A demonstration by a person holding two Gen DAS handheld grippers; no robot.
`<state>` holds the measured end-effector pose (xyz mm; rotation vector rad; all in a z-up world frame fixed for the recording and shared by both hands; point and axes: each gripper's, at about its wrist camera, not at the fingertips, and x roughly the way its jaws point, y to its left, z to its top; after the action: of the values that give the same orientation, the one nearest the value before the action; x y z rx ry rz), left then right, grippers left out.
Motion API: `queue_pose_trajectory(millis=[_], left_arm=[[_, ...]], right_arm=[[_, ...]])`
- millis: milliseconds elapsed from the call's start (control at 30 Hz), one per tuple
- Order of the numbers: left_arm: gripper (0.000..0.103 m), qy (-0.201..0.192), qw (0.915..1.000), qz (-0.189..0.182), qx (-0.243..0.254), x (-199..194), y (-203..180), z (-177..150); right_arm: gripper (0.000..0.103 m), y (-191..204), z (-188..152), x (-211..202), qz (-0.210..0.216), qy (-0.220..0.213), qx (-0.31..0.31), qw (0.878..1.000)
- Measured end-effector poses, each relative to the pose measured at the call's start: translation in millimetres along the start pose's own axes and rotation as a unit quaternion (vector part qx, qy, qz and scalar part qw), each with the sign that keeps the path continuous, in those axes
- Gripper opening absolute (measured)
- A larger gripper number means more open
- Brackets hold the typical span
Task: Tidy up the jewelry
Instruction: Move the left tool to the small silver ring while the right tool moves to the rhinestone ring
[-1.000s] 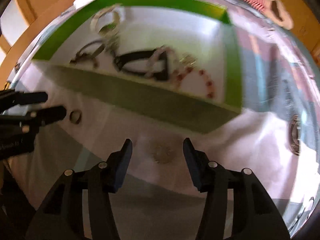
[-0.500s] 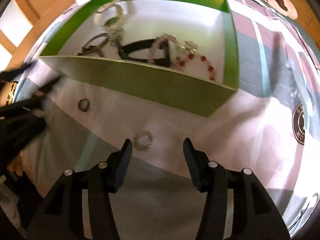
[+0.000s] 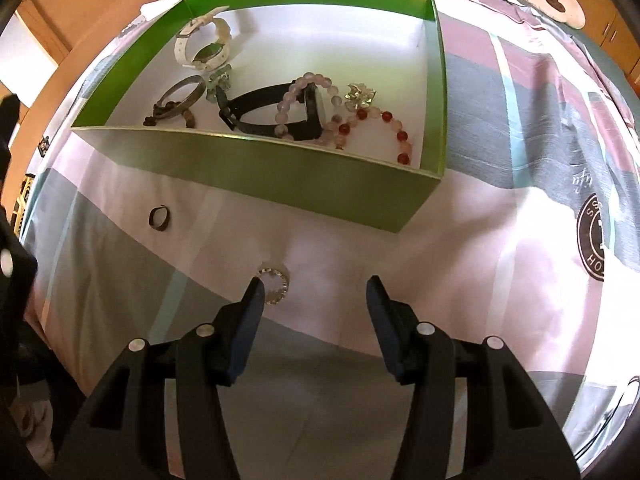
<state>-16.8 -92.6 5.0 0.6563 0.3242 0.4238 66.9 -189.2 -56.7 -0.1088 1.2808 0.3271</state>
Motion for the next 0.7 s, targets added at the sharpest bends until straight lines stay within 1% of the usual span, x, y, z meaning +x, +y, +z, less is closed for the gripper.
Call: queue_pose_trajectory(millis=[67,133,200,300,333,367,400,433,467,500,533,567,600,633,667,700], left_arm=[[0.095,0.006,1.0000,-0.004,0.004,-1,1,0],[0.095,0.013,0.9999,0.001,0.008,1,1,-1],[0.095,0.022,0.9997,-0.002,0.009,5,0,-3],[0.095,0.035,0.9992,-0.002,0.022,6,-5,-4],[0.095,0.044,0.9987,-0.013,0.024,9,-6,-5],[0.095,0.058,0.9976,-0.032,0.019,12,-4,-6],[0.095,0.088,0.9935,-0.073,0.006,21,0,-6],[0.095,0.110,0.9878,-0.110,-0.007,29,3,-6],[0.095,0.143,0.9737,-0.175,-0.031,40,9,-7],[0.095,0.164,0.9603,-0.220,-0.049,47,11,-9],[0.095,0.195,0.9389,-0.274,-0.076,57,16,-12],[0.095,0.212,0.9260,-0.299,-0.092,63,17,-15],[0.095,0.225,0.9160,-0.316,-0.102,67,17,-17],[0.095,0.236,0.9094,-0.327,-0.101,70,15,-21],[0.095,0.243,0.9049,-0.337,-0.094,73,11,-22],[0.095,0.253,0.8965,-0.353,-0.085,76,6,-25]], right_arm=[[0.053,-3,0,0,-0.004,0.001,0.004,1.000],[0.053,-7,-1,-1,-0.010,0.002,0.006,1.000],[0.053,-13,-7,-6,-0.010,0.004,0.008,1.000],[0.053,-15,-9,-7,-0.012,0.006,0.008,1.000],[0.053,-16,-9,-7,-0.012,0.006,0.008,1.000],[0.053,-17,-8,-7,-0.012,0.005,0.008,1.000],[0.053,-17,-9,-8,-0.013,0.004,0.008,1.000],[0.053,-17,-9,-8,-0.015,0.004,0.007,1.000],[0.053,-16,-10,-9,-0.018,0.002,0.004,1.000],[0.053,-13,-8,-7,-0.021,0.001,0.001,1.000],[0.053,-12,-8,-7,-0.021,0.000,-0.001,1.000],[0.053,-11,-8,-7,-0.020,0.000,-0.005,1.000],[0.053,-9,-9,-7,-0.018,-0.001,-0.008,1.000],[0.053,-7,-9,-8,-0.017,-0.002,-0.013,1.000],[0.053,-5,-10,-8,-0.017,-0.003,-0.016,1.000],[0.053,-3,-11,-8,-0.015,-0.004,-0.019,1.000]])
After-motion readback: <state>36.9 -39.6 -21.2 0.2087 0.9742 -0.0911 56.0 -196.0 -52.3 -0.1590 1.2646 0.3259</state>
